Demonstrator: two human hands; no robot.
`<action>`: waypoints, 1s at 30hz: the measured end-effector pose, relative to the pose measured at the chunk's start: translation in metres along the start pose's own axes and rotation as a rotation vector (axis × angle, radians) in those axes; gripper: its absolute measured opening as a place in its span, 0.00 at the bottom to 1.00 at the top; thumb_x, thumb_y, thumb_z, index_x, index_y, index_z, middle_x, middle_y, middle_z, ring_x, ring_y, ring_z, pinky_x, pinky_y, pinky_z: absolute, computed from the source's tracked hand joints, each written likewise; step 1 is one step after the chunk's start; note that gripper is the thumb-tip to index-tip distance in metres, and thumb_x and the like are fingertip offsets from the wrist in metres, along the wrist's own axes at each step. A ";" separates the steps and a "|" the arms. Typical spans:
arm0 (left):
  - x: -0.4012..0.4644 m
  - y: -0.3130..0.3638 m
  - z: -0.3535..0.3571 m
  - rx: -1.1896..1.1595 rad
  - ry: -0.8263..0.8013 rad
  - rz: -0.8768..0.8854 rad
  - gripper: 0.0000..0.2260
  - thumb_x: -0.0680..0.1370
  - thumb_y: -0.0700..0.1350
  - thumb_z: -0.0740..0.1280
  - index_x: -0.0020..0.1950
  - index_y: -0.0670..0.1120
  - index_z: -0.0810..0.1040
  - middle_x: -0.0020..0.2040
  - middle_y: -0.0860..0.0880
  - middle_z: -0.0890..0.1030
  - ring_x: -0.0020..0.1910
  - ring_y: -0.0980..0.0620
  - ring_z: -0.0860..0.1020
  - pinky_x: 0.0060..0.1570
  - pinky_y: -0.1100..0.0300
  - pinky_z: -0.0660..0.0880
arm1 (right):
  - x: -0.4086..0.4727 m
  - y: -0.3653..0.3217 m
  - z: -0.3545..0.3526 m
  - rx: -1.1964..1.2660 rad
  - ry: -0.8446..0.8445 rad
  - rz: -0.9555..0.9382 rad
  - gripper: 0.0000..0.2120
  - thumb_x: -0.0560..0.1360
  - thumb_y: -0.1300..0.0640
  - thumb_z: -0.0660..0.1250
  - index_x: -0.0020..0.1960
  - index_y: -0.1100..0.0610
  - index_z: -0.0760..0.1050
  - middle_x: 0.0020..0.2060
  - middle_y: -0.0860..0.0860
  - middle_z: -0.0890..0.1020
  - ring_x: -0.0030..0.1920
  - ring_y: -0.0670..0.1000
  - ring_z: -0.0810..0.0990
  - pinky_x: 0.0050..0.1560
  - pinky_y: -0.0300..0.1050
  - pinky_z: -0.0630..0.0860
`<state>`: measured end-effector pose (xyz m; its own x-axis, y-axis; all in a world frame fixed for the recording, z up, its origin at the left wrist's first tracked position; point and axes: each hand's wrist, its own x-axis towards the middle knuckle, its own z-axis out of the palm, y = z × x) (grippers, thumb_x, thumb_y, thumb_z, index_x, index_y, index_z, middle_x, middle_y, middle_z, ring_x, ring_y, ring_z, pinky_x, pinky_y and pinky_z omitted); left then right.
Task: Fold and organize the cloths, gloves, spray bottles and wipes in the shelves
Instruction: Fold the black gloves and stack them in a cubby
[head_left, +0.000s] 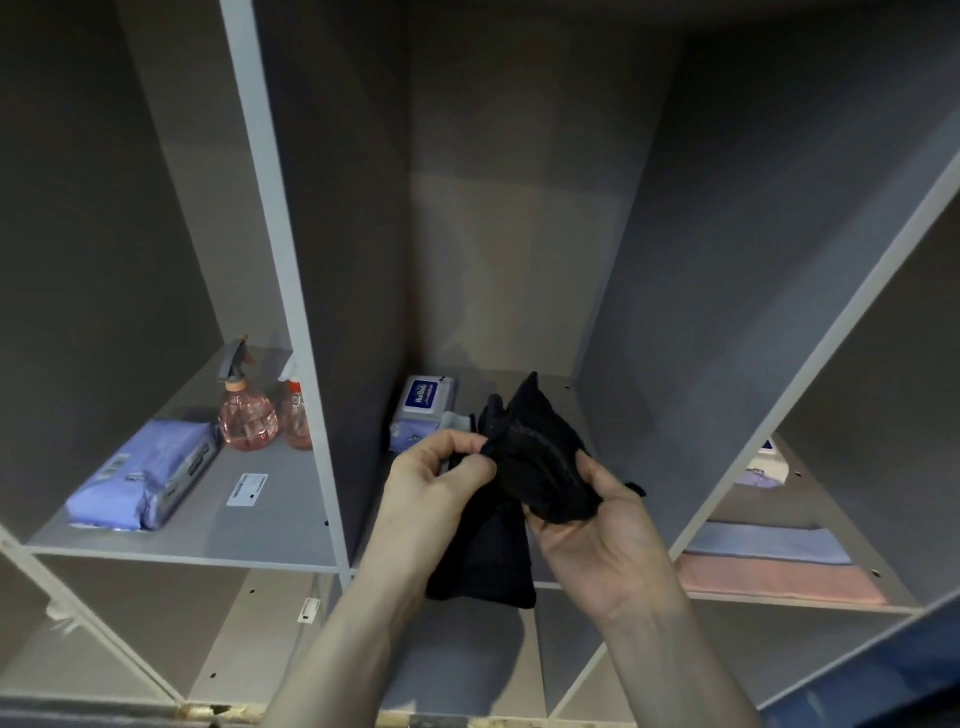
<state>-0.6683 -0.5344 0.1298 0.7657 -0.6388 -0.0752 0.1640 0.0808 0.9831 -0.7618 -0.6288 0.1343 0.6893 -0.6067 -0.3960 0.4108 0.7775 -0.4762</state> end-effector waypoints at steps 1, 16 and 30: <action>0.000 -0.003 0.001 0.079 0.025 0.027 0.03 0.72 0.43 0.72 0.40 0.47 0.80 0.37 0.46 0.84 0.38 0.45 0.81 0.42 0.54 0.78 | -0.002 0.001 -0.002 -0.016 0.010 0.007 0.15 0.81 0.56 0.56 0.58 0.63 0.76 0.47 0.61 0.85 0.43 0.55 0.85 0.47 0.47 0.82; 0.014 -0.023 0.028 0.456 0.264 0.549 0.06 0.78 0.46 0.64 0.48 0.48 0.80 0.44 0.54 0.78 0.44 0.58 0.77 0.47 0.55 0.75 | -0.014 -0.015 -0.003 -0.151 -0.148 -0.115 0.21 0.80 0.48 0.56 0.66 0.58 0.74 0.58 0.58 0.82 0.62 0.56 0.78 0.69 0.54 0.66; 0.026 -0.015 0.012 0.296 0.099 0.213 0.11 0.70 0.48 0.75 0.50 0.52 0.80 0.49 0.53 0.83 0.51 0.56 0.80 0.56 0.52 0.77 | -0.002 -0.003 0.012 -0.152 -0.164 -0.171 0.15 0.78 0.58 0.59 0.62 0.62 0.76 0.56 0.58 0.82 0.58 0.54 0.81 0.61 0.48 0.72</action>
<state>-0.6587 -0.5613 0.1155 0.8223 -0.5530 0.1347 -0.1812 -0.0300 0.9830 -0.7574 -0.6274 0.1457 0.7100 -0.6825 -0.1734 0.4437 0.6248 -0.6425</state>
